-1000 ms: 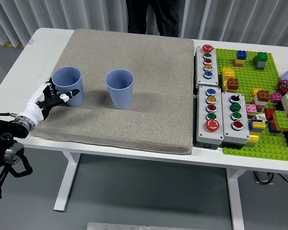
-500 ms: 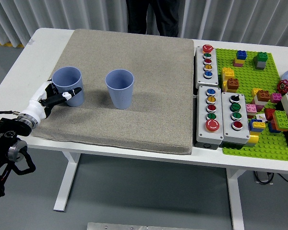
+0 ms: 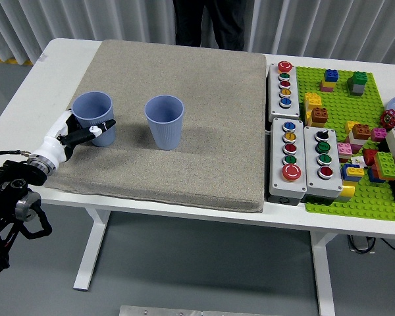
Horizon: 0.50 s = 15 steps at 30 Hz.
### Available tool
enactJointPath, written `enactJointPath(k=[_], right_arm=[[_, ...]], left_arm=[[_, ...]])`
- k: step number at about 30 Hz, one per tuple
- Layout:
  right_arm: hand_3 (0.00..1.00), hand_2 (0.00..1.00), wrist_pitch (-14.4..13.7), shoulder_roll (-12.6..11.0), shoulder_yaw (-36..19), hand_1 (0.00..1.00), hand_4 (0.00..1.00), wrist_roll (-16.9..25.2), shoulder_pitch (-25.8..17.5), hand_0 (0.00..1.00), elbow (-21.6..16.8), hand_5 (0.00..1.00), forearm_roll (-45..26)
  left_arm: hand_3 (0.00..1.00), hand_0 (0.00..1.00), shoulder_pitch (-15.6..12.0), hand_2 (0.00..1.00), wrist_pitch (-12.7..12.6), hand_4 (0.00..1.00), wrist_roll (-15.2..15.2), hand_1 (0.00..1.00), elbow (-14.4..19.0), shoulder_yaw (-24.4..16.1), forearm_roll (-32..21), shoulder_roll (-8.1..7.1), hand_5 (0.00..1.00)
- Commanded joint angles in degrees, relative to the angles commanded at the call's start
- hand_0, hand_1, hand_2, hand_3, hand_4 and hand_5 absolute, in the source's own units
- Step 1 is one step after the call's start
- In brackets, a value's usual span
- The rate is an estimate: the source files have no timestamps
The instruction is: Pick cup pour cup place
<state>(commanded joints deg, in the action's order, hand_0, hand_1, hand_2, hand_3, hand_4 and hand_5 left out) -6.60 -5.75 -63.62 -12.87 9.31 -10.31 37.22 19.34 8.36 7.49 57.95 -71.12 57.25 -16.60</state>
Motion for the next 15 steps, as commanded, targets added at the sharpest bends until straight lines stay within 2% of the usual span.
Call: enactJointPath(k=[1, 2, 7, 8, 10, 13, 14, 15], right_arm=[[0.702, 0.737, 0.00, 0.00, -0.01, 0.689, 0.313, 0.00, -0.01, 0.724, 0.00, 0.313, 0.00], [0.702, 0.735, 0.00, 0.00, -0.01, 0.689, 0.313, 0.00, -0.01, 0.722, 0.00, 0.314, 0.00], [0.702, 0.735, -0.01, 0.01, -0.01, 0.689, 0.313, 0.01, 0.01, 0.722, 0.00, 0.314, -0.04], [0.701, 0.734, 0.00, 0.02, -0.03, 0.689, 0.313, 0.01, 0.01, 0.722, 0.00, 0.311, -0.03], [0.701, 0.734, 0.01, 0.02, -0.08, 0.689, 0.313, -0.01, 0.01, 0.722, 0.00, 0.311, 0.08], [0.701, 0.734, 0.01, 0.01, -0.05, 0.689, 0.313, 0.00, 0.11, 0.722, 0.00, 0.311, -0.02], [0.700, 0.734, 0.01, 0.00, -0.04, 0.689, 0.313, -0.01, 0.13, 0.722, 0.00, 0.309, -0.02], [0.700, 0.734, -0.01, 0.00, -0.03, 0.689, 0.313, 0.01, 0.17, 0.722, 0.00, 0.309, -0.14]], left_arm=[[0.998, 0.879, -0.02, 0.998, -0.01, 0.909, -0.02, 0.865, 0.03, 0.02, 0.10, 0.02, 0.202], [0.888, 0.757, -0.02, 0.890, -0.01, 0.910, -0.03, 0.758, 0.04, 0.03, 0.12, 0.03, 0.206], [0.888, 0.757, -0.11, 0.890, -3.65, 0.910, 0.49, 0.758, 0.55, 1.25, -0.38, 0.14, 0.206], [0.774, 0.704, -0.08, 0.774, -4.12, 0.909, 0.56, 0.692, 0.66, 1.69, -0.58, 0.06, 0.207], [0.774, 0.704, -0.11, 0.774, -5.79, 0.909, 0.33, 0.692, 1.02, 2.43, 0.39, -0.06, 0.207], [0.774, 0.704, -0.15, 0.774, -9.94, 0.909, 1.30, 0.692, 1.43, 3.87, -0.40, -0.04, 0.207], [0.548, 0.595, -0.16, 0.554, -11.14, 0.883, 1.52, 0.547, 1.49, 4.13, -0.69, -0.03, 0.178], [0.548, 0.595, -0.22, 0.554, -12.59, 0.883, 1.96, 0.547, 1.61, 4.66, -1.13, 0.05, 0.178]])
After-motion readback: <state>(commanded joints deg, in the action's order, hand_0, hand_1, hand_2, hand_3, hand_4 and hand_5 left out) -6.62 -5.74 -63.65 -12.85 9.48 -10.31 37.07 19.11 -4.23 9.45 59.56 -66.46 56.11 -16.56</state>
